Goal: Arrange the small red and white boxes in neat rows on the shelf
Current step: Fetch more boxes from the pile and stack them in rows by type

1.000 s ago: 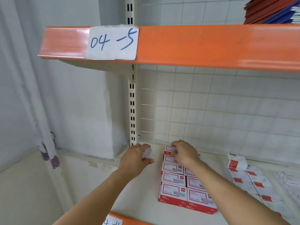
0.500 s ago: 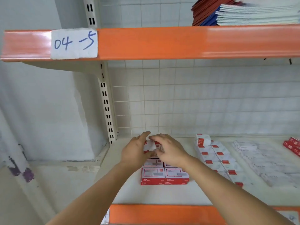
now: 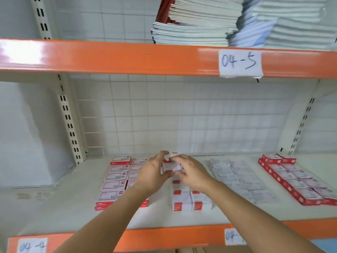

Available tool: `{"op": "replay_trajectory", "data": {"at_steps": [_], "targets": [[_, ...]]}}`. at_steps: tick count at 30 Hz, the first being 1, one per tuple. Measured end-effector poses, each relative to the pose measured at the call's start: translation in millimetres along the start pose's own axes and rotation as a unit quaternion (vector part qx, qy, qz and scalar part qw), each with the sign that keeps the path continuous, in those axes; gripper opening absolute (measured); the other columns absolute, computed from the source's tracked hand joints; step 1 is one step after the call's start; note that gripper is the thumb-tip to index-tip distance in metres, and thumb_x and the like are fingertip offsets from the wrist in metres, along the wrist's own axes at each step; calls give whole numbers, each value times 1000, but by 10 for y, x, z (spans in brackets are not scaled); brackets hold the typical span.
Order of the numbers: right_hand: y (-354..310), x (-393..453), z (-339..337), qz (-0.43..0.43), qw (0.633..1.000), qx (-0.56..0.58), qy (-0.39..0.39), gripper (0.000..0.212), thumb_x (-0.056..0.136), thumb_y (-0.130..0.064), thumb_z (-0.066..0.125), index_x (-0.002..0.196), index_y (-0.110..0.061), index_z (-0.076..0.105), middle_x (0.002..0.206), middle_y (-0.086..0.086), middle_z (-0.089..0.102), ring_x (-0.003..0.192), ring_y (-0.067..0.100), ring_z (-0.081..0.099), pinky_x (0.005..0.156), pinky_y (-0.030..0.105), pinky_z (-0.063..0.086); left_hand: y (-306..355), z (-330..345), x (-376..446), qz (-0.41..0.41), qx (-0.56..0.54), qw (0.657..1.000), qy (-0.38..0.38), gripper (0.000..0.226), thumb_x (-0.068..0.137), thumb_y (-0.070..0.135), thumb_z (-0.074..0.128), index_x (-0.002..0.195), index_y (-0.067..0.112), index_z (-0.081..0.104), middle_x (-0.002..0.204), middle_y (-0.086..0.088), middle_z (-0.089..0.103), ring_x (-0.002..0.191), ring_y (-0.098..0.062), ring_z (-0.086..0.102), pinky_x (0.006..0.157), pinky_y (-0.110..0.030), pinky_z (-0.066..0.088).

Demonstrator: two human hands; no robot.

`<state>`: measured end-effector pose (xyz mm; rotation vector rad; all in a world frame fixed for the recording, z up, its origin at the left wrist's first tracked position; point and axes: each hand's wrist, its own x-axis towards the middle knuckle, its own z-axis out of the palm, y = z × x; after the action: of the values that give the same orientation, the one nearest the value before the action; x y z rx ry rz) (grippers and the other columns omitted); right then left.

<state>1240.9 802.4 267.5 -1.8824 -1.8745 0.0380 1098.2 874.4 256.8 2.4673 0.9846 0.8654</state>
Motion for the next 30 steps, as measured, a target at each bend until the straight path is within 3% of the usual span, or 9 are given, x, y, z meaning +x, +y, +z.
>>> {"op": "replay_trajectory", "data": {"at_steps": [3, 9, 18, 21, 25, 30], "targets": [[257, -69, -85, 3, 1000, -9, -2, 44, 93, -15, 53, 136, -23, 46, 135, -6, 48, 124, 12, 44, 98, 24, 35, 160, 230, 59, -1, -19, 1000, -11, 60, 83, 33, 68, 135, 24, 39, 122, 3, 58, 105, -15, 55, 75, -22, 40], [619, -82, -182, 65, 997, -22, 38, 45, 94, -10, 52, 137, -20, 45, 138, -4, 47, 124, 14, 46, 98, 26, 39, 248, 403, 318, -18, 32, 999, -11, 48, 88, 28, 64, 132, 26, 47, 129, 5, 53, 115, -13, 52, 86, -31, 51], [854, 284, -88, 152, 988, -22, 24, 56, 88, 4, 51, 139, -17, 43, 135, -1, 50, 103, 12, 60, 86, 28, 50, -35, 559, 798, -38, 108, 991, -69, 53, 93, 31, 55, 142, 28, 38, 148, 7, 38, 136, -17, 32, 109, -34, 33], [894, 368, 0, 151, 988, -23, 14, 54, 89, 1, 54, 139, -17, 44, 137, 0, 50, 108, 15, 59, 90, 28, 48, -100, 620, 842, -40, 116, 987, -102, 52, 93, 33, 54, 142, 26, 38, 146, 5, 41, 133, -17, 36, 107, -34, 33], [917, 429, 95, 143, 990, -19, 3, 49, 93, -4, 51, 139, -19, 44, 140, -1, 48, 112, 16, 57, 91, 29, 45, -177, 626, 886, -33, 118, 988, -91, 45, 93, 32, 53, 137, 24, 46, 136, 2, 50, 121, -17, 45, 98, -32, 41], [937, 472, 143, 143, 990, -16, 1, 47, 94, -5, 48, 139, -19, 45, 140, -1, 49, 114, 15, 56, 94, 29, 43, -204, 620, 880, -23, 118, 988, -95, 44, 93, 33, 54, 136, 25, 48, 135, 3, 50, 120, -18, 45, 98, -35, 43]]}}
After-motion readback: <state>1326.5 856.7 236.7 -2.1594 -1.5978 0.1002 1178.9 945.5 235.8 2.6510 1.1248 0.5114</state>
